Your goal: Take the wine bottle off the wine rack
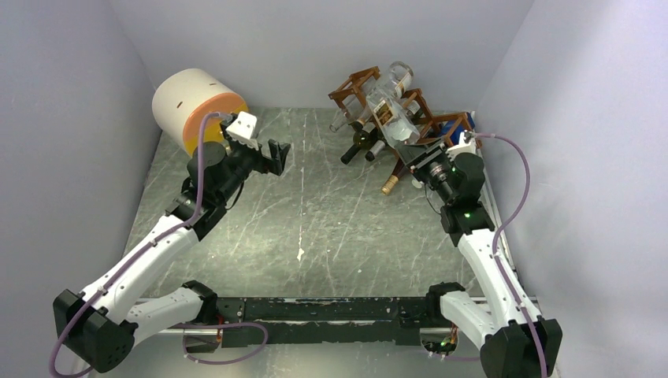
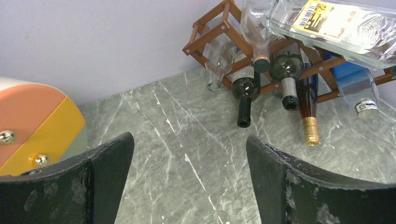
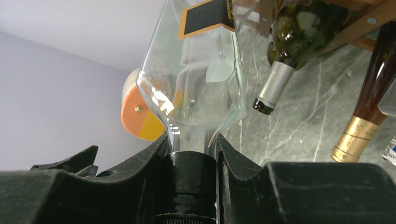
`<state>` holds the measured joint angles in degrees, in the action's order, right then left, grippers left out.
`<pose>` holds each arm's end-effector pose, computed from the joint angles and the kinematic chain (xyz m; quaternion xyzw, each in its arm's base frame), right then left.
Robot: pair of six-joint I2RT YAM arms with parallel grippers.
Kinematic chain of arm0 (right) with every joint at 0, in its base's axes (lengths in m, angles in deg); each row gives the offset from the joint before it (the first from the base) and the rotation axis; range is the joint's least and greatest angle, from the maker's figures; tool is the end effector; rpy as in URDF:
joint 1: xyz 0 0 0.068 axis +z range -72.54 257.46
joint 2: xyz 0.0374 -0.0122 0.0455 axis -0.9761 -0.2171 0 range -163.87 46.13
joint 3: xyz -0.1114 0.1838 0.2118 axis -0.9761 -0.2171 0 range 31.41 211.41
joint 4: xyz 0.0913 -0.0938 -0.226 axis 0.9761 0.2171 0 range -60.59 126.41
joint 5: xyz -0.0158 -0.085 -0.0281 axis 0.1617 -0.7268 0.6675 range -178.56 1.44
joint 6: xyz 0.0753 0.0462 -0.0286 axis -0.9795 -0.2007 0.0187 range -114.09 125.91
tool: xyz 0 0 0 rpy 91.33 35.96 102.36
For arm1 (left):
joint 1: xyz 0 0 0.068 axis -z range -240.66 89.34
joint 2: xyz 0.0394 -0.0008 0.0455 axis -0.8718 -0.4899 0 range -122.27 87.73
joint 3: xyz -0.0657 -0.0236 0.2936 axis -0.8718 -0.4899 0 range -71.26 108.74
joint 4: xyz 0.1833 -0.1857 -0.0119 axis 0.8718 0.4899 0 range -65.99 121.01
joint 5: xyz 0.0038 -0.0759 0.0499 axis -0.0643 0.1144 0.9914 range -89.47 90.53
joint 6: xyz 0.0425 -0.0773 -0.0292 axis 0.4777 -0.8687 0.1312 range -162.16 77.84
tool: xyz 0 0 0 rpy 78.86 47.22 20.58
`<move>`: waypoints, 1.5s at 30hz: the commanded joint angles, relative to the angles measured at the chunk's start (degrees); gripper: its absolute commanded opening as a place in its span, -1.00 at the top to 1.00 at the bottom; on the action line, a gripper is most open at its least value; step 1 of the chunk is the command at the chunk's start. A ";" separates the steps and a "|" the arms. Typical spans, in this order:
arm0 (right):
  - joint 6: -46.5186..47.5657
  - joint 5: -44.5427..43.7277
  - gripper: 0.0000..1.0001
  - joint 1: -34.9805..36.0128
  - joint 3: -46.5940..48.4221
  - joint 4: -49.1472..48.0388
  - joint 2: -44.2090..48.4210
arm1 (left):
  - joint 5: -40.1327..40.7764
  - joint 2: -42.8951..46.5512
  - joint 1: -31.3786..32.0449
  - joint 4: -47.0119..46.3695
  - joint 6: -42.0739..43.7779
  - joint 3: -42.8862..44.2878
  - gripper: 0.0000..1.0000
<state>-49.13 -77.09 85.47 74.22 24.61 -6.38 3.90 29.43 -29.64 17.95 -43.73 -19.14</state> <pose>0.2432 0.0509 0.3512 0.2305 0.6991 0.4146 0.5350 0.2364 -0.1364 0.3964 0.1598 0.6896 -0.1781 0.6836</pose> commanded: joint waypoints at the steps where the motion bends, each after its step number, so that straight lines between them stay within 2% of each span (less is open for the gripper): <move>1: -1.12 0.03 1.00 -0.08 3.63 -7.75 -0.46 | -2.09 -0.97 0.51 0.01 -1.74 2.32 -0.87; 5: -4.33 3.88 1.00 -0.15 0.79 -13.16 -1.72 | -6.17 -5.07 0.61 -2.32 -6.84 2.34 -0.87; 9: -4.16 3.89 1.00 -0.29 0.34 -12.79 -0.62 | -17.24 -11.52 0.79 -3.87 -10.62 6.70 -0.86; 12: -5.10 3.26 1.00 -0.28 -0.41 -13.57 1.07 | -20.83 -14.93 0.90 -4.89 -11.34 9.76 -0.87; 15: -6.20 3.02 1.00 -0.29 -1.58 -14.54 2.08 | -21.48 -17.56 1.79 -3.84 -11.28 12.42 -0.87; 19: -7.41 2.88 1.00 -0.42 -2.22 -15.26 3.62 | -20.91 -18.06 2.19 -9.15 -13.38 9.72 -0.87; 26: -8.64 4.50 1.00 -0.37 -0.46 -14.51 5.15 | -20.87 -18.81 2.33 -12.35 -14.24 9.52 -0.87; 37: -9.08 11.89 1.00 -0.39 3.77 -11.65 3.62 | -27.67 -14.73 2.67 -18.84 -2.28 6.64 -0.87; 45: -8.67 21.68 1.00 -0.23 6.53 -6.14 1.32 | -33.38 -11.85 4.87 -7.85 19.94 8.89 -0.86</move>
<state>-57.64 -63.00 85.19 75.16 25.20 -5.44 -24.53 15.16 -26.36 5.27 -38.31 -12.04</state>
